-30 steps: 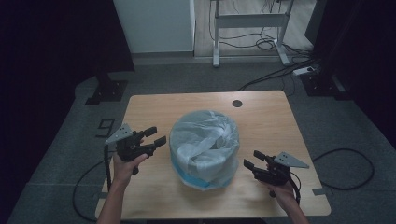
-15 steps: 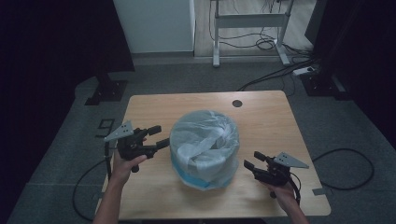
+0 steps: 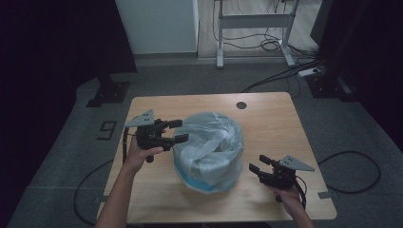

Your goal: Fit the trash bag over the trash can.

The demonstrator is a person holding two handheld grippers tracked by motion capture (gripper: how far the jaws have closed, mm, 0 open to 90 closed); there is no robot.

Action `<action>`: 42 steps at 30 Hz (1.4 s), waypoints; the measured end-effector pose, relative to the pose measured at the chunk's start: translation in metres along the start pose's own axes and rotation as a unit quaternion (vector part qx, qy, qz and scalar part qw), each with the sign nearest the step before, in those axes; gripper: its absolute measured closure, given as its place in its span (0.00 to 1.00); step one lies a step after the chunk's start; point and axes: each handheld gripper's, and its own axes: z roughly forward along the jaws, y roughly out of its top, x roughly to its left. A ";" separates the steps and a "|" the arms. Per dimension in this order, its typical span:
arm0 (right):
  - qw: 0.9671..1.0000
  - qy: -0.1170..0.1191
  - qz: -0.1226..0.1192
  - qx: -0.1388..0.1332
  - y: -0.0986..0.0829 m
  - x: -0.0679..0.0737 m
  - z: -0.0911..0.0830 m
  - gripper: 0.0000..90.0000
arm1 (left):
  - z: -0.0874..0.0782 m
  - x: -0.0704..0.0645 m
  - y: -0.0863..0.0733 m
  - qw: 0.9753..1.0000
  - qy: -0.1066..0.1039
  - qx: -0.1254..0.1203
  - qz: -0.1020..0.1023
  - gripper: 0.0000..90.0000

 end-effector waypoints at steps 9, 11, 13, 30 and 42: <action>1.000 0.001 -0.001 0.000 0.001 0.002 0.000 0.37 | 0.038 0.009 0.026 0.999 -0.034 0.035 0.009 0.36; 1.000 0.003 -0.002 0.000 0.001 0.002 0.001 0.37 | 0.047 0.010 0.029 0.998 -0.036 0.050 0.010 0.36; 1.000 0.004 -0.002 0.001 0.001 0.002 0.001 0.37 | 0.055 0.012 0.032 0.997 -0.042 0.059 0.011 0.36; 1.000 0.002 0.002 0.004 0.000 0.001 0.002 0.37 | 0.091 0.014 0.056 0.987 -0.053 0.150 0.024 0.39; 1.000 0.003 0.002 0.006 -0.001 0.002 0.003 0.37 | 0.129 0.010 0.048 0.967 -0.018 0.249 0.043 0.42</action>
